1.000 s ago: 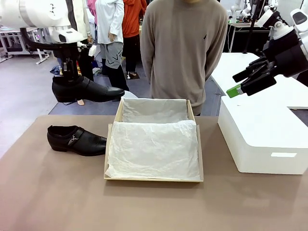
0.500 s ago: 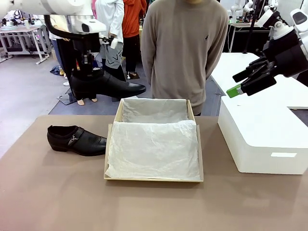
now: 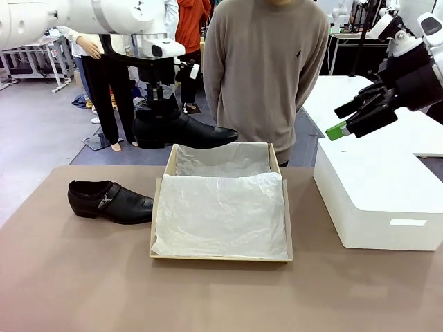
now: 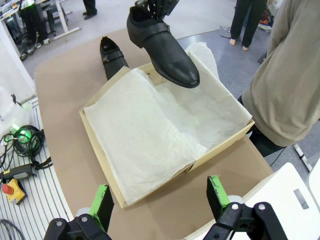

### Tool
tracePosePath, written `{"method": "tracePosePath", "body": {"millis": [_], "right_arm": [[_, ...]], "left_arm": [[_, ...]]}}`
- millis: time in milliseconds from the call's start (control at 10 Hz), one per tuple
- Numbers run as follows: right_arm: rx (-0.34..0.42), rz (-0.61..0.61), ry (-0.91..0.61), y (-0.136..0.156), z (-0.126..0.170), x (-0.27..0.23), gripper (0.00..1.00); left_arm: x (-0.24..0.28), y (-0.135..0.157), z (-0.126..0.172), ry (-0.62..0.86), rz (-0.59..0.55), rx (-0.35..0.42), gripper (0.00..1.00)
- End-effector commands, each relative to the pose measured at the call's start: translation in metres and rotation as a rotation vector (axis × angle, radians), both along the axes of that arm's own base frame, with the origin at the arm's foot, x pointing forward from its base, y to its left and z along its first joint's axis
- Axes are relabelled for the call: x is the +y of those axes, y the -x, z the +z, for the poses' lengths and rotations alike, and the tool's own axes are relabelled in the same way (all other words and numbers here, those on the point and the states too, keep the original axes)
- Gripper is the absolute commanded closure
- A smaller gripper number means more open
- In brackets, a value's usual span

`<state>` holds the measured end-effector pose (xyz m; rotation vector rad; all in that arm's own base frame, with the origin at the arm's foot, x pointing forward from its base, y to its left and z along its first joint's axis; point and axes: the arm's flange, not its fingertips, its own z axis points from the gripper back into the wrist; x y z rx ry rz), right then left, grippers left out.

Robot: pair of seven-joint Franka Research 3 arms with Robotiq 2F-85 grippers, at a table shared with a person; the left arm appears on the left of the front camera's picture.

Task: Pack the shoes into the box.
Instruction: Place one shoe of the Shoes into the Shoes Box.

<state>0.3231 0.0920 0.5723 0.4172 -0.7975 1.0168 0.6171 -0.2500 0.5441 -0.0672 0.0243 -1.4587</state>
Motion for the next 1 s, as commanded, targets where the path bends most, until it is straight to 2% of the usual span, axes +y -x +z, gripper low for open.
{"method": "tracePosePath", "body": {"millis": [0,100,200,700,900], "right_arm": [[-0.006,0.016,-0.017,-0.002,0.0,0.0,0.0],[-0.006,0.016,-0.017,-0.002,0.0,0.0,0.0],[-0.006,0.016,-0.017,-0.002,0.0,0.0,0.0],[-0.006,0.016,-0.017,-0.002,0.0,0.0,0.0],[-0.006,0.016,-0.017,-0.002,0.0,0.0,0.0]], "left_arm": [[-0.005,-0.003,0.008,0.003,0.015,-0.014,1.0],[-0.003,-0.003,0.009,-0.001,-0.009,-0.004,1.0],[-0.007,0.001,-0.001,0.002,-0.009,-0.002,1.0],[-0.01,-0.001,-0.003,0.013,-0.011,-0.008,1.0],[-0.031,-0.007,-0.004,0.026,-0.02,-0.012,1.0]]}}
